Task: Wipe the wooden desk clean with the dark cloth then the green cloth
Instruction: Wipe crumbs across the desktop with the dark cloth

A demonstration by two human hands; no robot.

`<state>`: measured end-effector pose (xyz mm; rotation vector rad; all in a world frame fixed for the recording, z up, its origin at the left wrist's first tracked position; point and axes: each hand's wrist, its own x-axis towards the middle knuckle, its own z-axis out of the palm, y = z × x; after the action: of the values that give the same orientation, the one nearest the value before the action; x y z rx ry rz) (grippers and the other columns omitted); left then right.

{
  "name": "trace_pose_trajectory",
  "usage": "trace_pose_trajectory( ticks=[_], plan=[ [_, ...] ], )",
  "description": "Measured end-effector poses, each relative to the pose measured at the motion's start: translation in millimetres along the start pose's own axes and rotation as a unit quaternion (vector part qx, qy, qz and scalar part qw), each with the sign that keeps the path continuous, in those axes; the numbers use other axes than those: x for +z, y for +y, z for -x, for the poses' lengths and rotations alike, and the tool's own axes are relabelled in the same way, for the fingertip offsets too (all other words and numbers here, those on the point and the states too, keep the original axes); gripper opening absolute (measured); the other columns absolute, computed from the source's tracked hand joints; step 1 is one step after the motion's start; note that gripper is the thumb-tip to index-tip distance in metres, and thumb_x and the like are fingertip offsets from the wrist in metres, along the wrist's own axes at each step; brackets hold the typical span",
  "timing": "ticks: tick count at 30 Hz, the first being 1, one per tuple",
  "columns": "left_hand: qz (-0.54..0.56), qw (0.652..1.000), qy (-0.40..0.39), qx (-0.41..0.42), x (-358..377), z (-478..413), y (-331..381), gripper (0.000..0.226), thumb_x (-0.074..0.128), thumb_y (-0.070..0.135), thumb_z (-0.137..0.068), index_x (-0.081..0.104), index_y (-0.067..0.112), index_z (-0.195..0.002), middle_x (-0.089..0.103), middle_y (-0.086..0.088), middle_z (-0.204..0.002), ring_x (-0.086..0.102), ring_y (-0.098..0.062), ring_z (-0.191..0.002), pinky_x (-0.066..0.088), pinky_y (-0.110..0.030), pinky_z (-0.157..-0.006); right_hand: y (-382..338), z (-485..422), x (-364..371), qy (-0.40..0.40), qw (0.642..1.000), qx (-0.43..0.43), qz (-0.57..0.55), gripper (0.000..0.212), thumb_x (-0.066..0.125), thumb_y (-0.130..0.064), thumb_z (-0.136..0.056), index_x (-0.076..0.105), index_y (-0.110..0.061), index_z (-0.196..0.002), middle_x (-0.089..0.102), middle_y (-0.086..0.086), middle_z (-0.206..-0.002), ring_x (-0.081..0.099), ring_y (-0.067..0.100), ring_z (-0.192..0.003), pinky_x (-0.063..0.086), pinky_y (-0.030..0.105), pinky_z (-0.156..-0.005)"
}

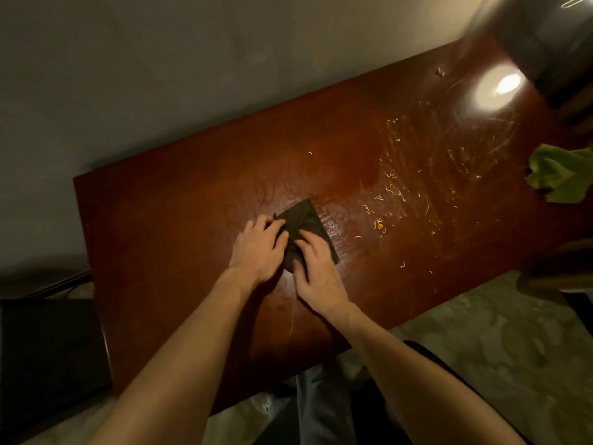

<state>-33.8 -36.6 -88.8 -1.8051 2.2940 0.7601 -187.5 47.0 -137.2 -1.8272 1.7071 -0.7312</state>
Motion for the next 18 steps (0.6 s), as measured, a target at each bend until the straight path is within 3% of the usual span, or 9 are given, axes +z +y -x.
trace_pose_trajectory(
  ticks=[3,8,10,14,18],
  plan=[
    [-0.057,0.998,-0.002,-0.002,5,7,4,0.05,0.04,0.047,-0.109,0.046,0.026,-0.154,0.042,-0.002,-0.151,0.041,-0.028,-0.134,0.043,-0.045,-0.108,10,22,-6,0.004,0.998,0.057,0.038,0.046,0.051,-0.028,-0.108,0.051,-0.005,-0.148,0.043,0.007,-0.157,0.036,0.022,-0.149,0.039,0.045,-0.121],
    [-0.154,0.986,0.05,0.032,3,21,6,0.044,0.04,0.041,-0.109,0.053,0.022,-0.146,0.043,-0.002,-0.158,0.04,-0.024,-0.141,0.035,-0.042,-0.116,2,11,-1,-0.094,0.972,-0.005,0.214,0.061,0.029,-0.042,-0.111,0.035,-0.008,-0.162,0.028,0.007,-0.171,0.027,0.025,-0.156,0.032,0.044,-0.125],
    [-0.103,0.994,0.034,0.023,11,22,2,0.053,0.032,0.041,-0.112,0.037,0.02,-0.16,0.035,0.0,-0.167,0.032,-0.021,-0.151,0.03,-0.04,-0.123,-4,-2,5,-0.107,0.962,-0.014,0.251,0.065,0.025,-0.043,-0.111,0.032,-0.004,-0.162,0.026,0.013,-0.171,0.021,0.03,-0.159,0.026,0.046,-0.128],
    [-0.009,0.999,0.021,-0.031,28,11,2,0.061,0.012,0.045,-0.113,-0.001,0.023,-0.169,-0.009,0.001,-0.176,-0.01,-0.016,-0.162,-0.001,-0.04,-0.133,-6,-37,20,-0.116,0.951,-0.009,0.287,0.071,0.028,-0.042,-0.107,0.017,-0.004,-0.165,0.014,0.018,-0.173,0.004,0.037,-0.162,0.013,0.052,-0.131],
    [0.026,0.995,0.051,-0.078,16,-28,3,0.06,0.012,0.038,-0.113,-0.004,0.022,-0.168,-0.014,0.001,-0.176,-0.016,-0.015,-0.161,-0.009,-0.038,-0.131,-3,-88,22,-0.145,0.938,-0.024,0.313,0.074,0.031,-0.043,-0.108,0.001,-0.01,-0.167,0.0,0.016,-0.175,-0.009,0.038,-0.161,-0.001,0.053,-0.131]
  ],
)
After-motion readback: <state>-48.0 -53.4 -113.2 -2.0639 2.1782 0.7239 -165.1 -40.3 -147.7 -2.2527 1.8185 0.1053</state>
